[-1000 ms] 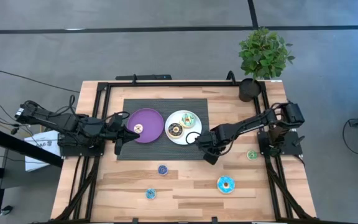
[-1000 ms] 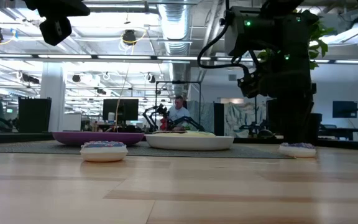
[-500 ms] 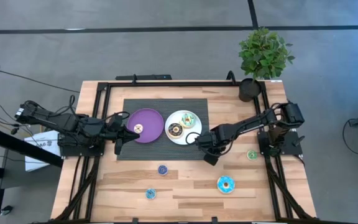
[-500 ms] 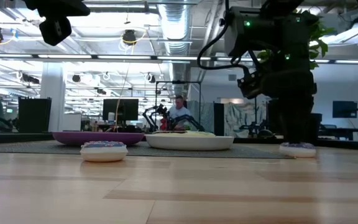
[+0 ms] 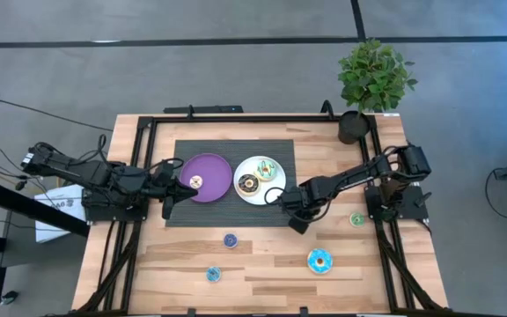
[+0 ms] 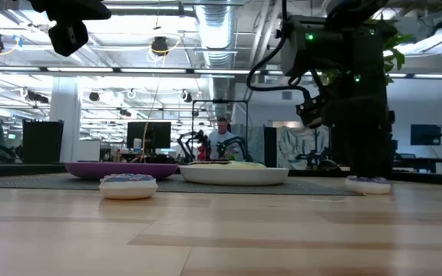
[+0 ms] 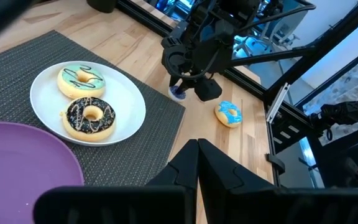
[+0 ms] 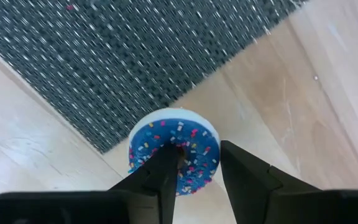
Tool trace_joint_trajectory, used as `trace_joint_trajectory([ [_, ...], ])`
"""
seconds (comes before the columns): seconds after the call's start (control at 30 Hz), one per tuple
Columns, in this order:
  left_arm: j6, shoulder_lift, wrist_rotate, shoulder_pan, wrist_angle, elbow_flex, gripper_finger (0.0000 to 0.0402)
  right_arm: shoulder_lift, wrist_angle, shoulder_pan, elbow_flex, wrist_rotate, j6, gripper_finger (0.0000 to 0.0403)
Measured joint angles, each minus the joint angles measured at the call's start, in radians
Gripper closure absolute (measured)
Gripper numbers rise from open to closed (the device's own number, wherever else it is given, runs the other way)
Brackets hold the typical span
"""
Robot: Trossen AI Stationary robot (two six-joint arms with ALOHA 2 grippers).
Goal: Pick & Place donuts
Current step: Put the right small dark blue donut on the purple plate
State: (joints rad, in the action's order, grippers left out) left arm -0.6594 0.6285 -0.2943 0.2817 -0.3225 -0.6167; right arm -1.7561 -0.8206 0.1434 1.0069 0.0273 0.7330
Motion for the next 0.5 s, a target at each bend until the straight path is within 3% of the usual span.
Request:
trace_joint_trajectory([
  [0.23,0.0,0.0,0.0,0.0,0.0,0.0,0.0401,0.0,0.025,0.0,0.0,0.0,0.0,0.0294],
  [0.5,0.0,0.0,0.0,0.0,0.0,0.0,0.0401,0.0,0.025,0.0,0.0,0.002,0.0,0.0332],
])
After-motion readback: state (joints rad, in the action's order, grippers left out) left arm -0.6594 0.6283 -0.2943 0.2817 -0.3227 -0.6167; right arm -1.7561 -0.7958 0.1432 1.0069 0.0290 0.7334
